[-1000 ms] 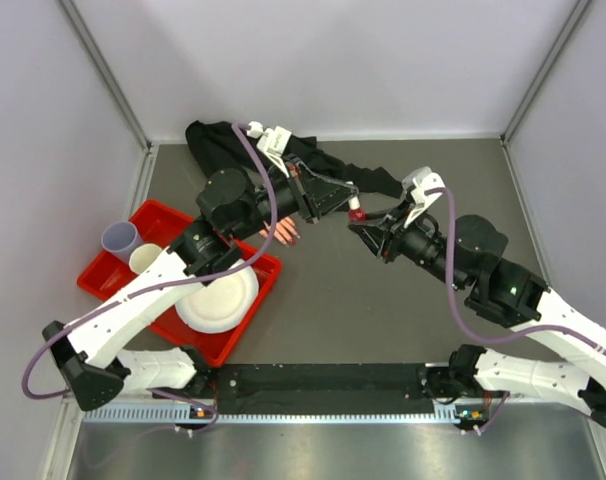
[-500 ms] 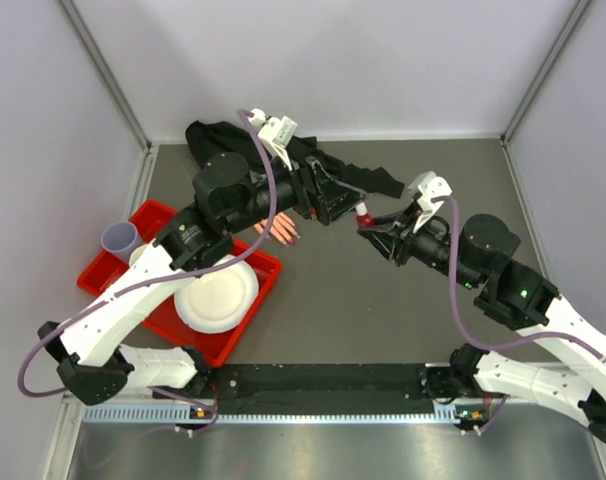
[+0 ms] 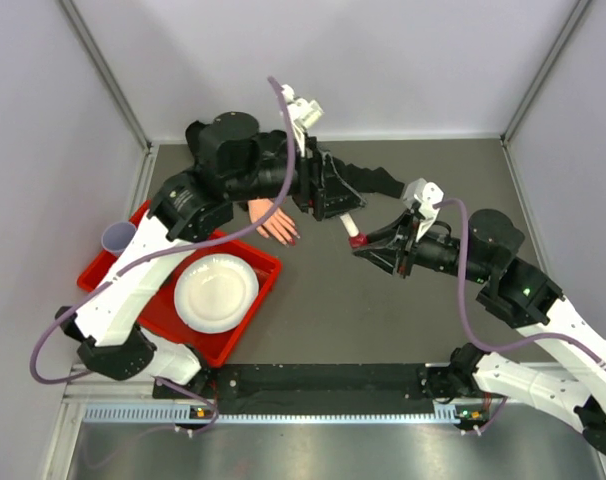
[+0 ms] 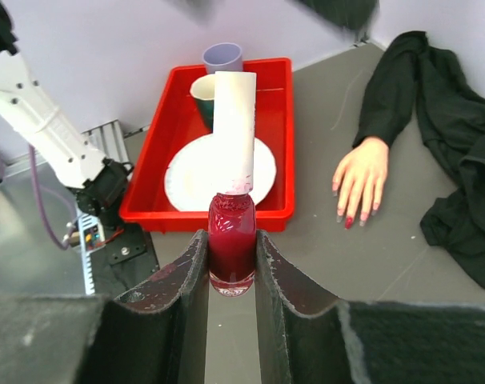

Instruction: Paint the nails

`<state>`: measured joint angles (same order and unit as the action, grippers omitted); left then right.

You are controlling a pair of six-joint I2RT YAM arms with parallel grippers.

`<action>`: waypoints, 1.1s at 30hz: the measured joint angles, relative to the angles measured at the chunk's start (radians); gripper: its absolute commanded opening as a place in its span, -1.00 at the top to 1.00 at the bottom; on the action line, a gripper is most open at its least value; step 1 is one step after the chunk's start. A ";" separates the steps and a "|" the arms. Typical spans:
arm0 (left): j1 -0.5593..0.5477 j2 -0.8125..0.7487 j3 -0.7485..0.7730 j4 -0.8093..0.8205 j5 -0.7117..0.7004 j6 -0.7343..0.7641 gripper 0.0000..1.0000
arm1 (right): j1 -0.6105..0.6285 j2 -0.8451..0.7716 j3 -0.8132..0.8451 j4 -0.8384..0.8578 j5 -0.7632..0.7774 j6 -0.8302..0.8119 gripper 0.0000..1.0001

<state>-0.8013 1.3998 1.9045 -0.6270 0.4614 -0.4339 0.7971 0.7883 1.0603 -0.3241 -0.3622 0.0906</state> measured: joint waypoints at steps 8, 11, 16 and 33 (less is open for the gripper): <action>0.000 0.063 0.006 -0.151 0.073 0.064 -0.37 | -0.014 0.000 0.000 0.001 -0.053 0.018 1.00; 0.000 0.060 0.007 -0.161 0.091 0.086 -0.29 | -0.017 0.000 0.000 0.001 -0.060 0.018 1.00; 0.000 0.056 0.007 -0.164 0.108 0.106 -0.14 | -0.021 0.000 0.000 0.001 -0.067 0.018 1.00; 0.000 0.037 0.007 -0.220 0.187 0.153 0.10 | -0.035 0.007 0.000 0.001 -0.077 0.018 1.00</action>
<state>-0.8013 1.4364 1.9118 -0.8471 0.6487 -0.2810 0.7624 0.7956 1.0603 -0.3233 -0.4397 0.1089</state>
